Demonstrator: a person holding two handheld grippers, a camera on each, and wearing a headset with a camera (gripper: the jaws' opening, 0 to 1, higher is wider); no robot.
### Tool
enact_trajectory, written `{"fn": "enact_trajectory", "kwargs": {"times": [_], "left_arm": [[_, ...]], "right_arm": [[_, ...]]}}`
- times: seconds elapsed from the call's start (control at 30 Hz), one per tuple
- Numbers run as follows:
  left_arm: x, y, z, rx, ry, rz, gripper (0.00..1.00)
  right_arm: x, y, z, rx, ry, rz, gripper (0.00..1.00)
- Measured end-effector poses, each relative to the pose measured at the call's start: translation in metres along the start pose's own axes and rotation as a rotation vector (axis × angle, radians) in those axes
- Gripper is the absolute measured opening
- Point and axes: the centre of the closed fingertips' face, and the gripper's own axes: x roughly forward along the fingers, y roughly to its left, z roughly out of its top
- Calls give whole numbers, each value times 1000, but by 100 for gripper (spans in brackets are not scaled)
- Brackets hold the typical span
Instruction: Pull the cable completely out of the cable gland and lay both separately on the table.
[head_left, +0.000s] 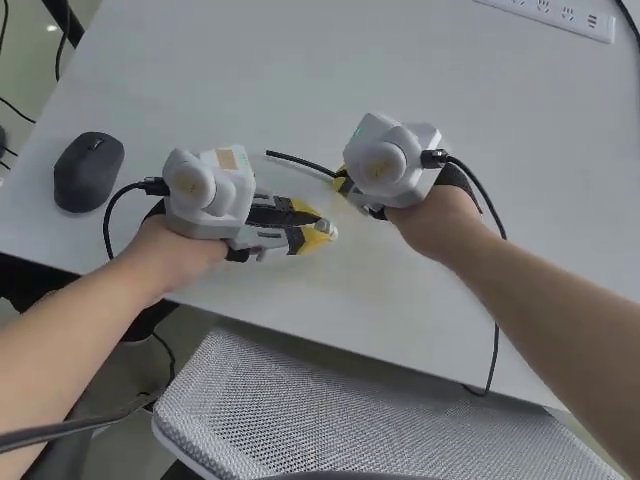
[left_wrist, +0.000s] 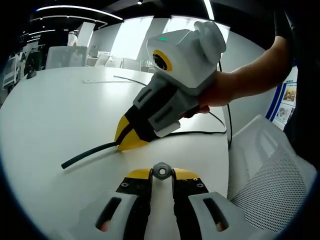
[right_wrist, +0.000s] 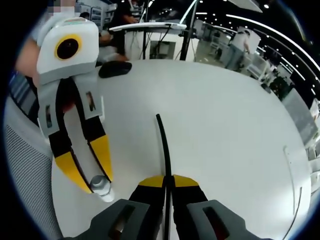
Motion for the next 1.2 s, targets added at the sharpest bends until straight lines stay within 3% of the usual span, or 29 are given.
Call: {"fn": "enact_trajectory", "kwargs": {"times": [0.23,0.57,1.2], "left_arm": [[0,0,-6,5,7,2,16],[1,1,-16,52,54,2,16],[2,5,-15,63,63,27,16]], "right_arm": [[1,0,1,4,-4,5,0],[1,0,1,-2,-8,10,0],[1,0,1,16,-1,15,1]]}}
